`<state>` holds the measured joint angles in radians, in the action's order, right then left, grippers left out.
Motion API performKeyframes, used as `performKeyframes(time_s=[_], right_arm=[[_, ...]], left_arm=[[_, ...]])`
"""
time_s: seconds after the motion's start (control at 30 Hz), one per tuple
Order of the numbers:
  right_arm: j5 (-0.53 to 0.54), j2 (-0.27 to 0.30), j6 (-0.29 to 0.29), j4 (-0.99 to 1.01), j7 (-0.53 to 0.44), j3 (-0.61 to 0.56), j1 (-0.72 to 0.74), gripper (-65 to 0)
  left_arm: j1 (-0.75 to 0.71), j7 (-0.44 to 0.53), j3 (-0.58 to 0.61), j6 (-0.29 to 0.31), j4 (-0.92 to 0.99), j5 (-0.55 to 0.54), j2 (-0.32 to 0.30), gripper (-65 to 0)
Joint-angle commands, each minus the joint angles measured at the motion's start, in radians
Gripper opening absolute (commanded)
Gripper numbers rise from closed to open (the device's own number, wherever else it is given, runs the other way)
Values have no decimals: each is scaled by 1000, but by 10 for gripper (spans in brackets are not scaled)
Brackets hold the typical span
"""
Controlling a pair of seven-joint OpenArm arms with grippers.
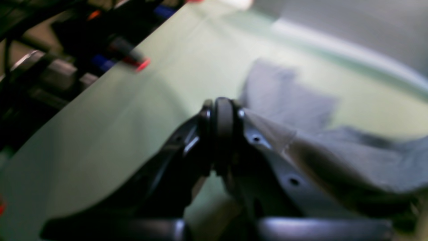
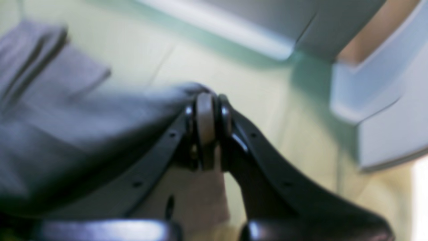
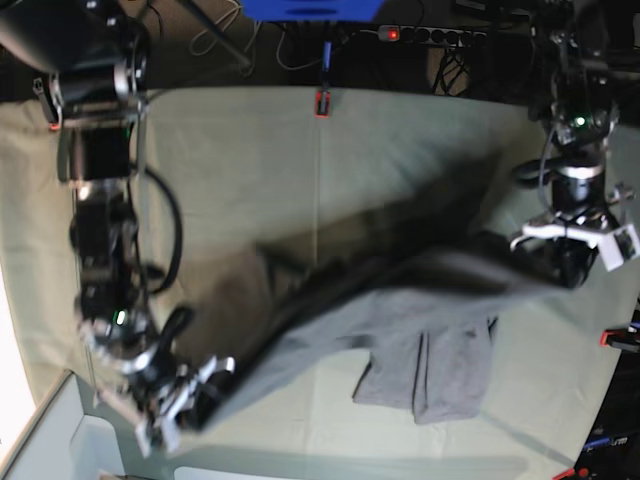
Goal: Layout the t-shirt on the table in an organized manner, then fold the t-shirt properly
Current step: 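Grasp the shirt with both grippers, lift and swing it across the table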
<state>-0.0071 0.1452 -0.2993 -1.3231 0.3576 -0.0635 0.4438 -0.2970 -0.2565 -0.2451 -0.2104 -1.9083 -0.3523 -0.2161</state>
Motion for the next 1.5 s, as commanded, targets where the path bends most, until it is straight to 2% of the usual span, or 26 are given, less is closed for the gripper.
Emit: performKeyframes(time_s=[0.0,0.17,0.37,0.53,0.63,0.8,0.93,1.1,1.2,1.3,1.47], right_arm=[[8,4,-19,-17,-38,4,69,-650],[8,18,-19,44,-36,3,223,-650],[12,34,-19,251,-71,6,425,-650],[8,49,-19,365,-124,4,481,-650],[8,106,-19,406,-131,6,473,-650],[9,196,-19,475,-214,8,435,-650],[9,247,-19,468,-222,8,373,-650],[9,308,-19,474,-222,8,295,-650],[9,327,-19,469,-222,8,254,-647],[9,336,-19,469,-222,8,214,-574],[9,353,-19,468,-223,8,135,-395]], left_arm=[[15,33,16,2,-40,6,-9,-648],[49,36,99,2,-87,6,-9,-648],[144,41,105,2,-90,6,-9,-648],[203,38,154,2,-92,6,1,-648],[195,41,273,2,-90,6,2,-648],[195,41,517,2,-59,20,24,-648],[198,41,694,9,-24,138,53,-648],[203,42,923,133,34,282,71,-648],[206,42,1025,184,65,327,71,-648],[226,42,1116,220,103,376,63,-648],[270,32,1252,220,184,428,60,-631]])
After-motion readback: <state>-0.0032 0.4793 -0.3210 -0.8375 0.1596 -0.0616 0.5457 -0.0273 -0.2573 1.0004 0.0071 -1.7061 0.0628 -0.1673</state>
